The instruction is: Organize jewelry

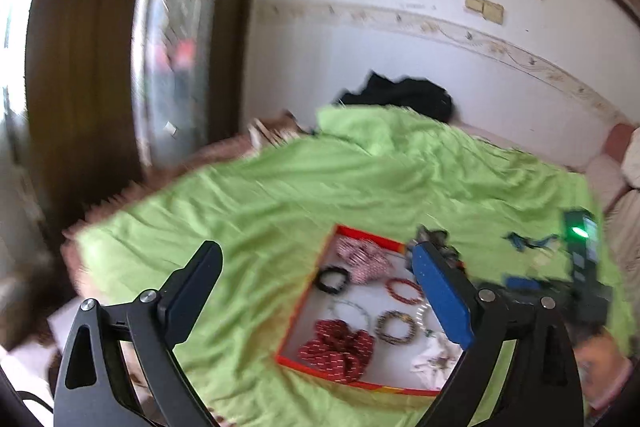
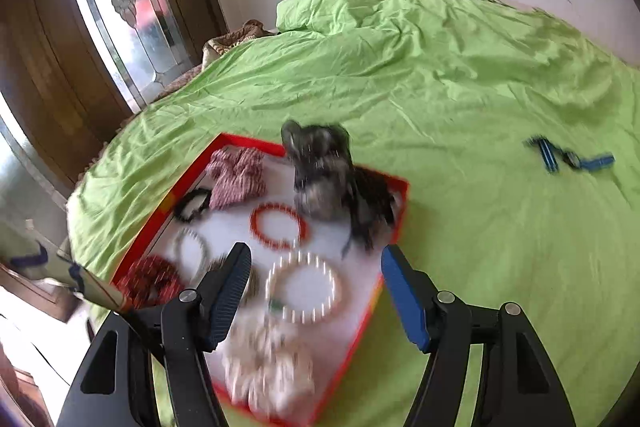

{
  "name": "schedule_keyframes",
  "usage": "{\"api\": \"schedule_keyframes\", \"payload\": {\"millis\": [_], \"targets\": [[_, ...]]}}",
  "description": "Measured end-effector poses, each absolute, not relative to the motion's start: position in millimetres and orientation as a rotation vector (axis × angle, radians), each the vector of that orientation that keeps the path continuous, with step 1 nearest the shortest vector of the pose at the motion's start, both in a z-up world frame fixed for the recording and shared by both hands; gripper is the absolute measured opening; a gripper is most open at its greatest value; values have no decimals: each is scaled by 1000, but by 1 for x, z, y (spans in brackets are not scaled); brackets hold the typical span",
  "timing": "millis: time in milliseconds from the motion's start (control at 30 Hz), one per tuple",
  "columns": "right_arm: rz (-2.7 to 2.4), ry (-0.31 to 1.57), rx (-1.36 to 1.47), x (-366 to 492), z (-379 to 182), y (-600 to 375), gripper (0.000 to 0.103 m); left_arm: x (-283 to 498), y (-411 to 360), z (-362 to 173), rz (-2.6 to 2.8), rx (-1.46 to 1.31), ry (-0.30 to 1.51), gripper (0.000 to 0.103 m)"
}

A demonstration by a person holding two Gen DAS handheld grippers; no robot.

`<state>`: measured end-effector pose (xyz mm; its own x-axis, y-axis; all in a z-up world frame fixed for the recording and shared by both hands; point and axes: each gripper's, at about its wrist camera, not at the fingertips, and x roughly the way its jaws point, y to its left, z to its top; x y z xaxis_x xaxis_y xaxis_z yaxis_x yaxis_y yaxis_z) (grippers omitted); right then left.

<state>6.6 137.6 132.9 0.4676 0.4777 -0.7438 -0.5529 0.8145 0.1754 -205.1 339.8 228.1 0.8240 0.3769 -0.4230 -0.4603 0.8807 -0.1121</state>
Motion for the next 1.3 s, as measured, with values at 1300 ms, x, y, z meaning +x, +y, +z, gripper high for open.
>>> {"api": "schedule_keyframes", "payload": {"millis": [1300], "targets": [[459,796,-40,-138,105,8,82,-226,210,202,457,-118,523,103]]}}
